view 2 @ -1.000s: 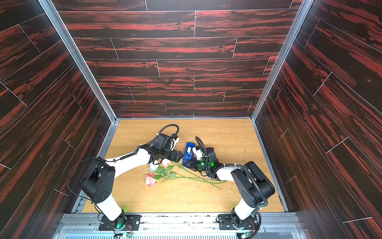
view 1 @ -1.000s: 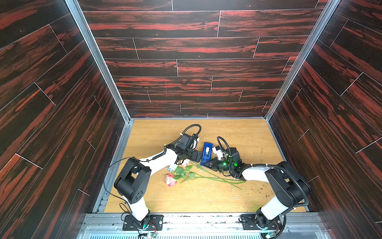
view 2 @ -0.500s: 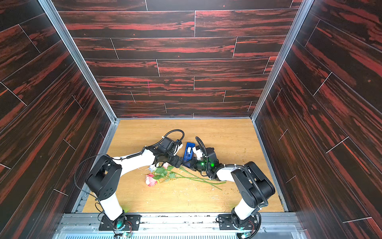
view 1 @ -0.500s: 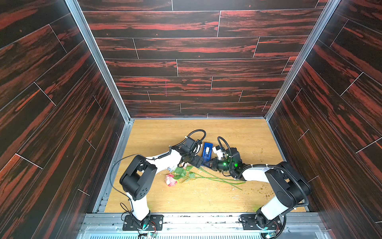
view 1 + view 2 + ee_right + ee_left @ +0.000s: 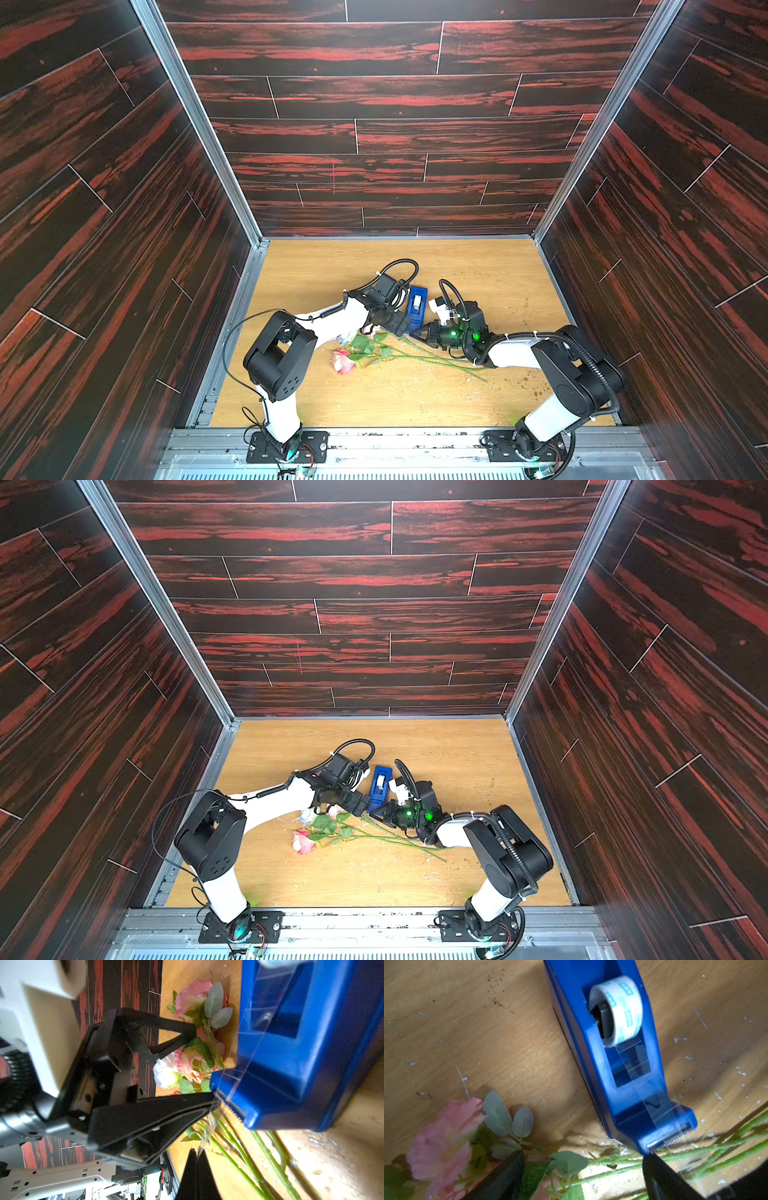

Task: Wrap bouquets with tape
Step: Pull the tape from the tape cutter.

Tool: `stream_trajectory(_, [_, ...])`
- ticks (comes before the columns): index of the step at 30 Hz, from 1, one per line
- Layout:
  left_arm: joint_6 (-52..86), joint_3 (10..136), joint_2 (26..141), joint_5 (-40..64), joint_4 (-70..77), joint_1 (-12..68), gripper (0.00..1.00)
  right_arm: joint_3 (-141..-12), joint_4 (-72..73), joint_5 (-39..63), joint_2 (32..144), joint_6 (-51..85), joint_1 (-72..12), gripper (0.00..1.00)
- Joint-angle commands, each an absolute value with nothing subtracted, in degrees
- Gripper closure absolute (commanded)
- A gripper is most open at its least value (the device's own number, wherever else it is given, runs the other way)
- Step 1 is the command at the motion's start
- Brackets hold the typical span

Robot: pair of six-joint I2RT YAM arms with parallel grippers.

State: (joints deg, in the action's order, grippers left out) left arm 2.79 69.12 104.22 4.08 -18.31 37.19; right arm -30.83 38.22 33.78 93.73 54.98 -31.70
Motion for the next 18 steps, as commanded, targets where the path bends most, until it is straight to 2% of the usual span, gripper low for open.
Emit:
stream_trajectory(1, [3.01,71.10,105.03,2.46,-16.23,37.43,0.08,-30.50,39.02,36.50,93.95,56.22,-33.68,1.00])
stream_trajectory(18, [4.25,72.99,106.26,3.07,-15.35,37.88,0.08,-26.28,42.89,34.77,92.90,59.14,-37.08,1.00])
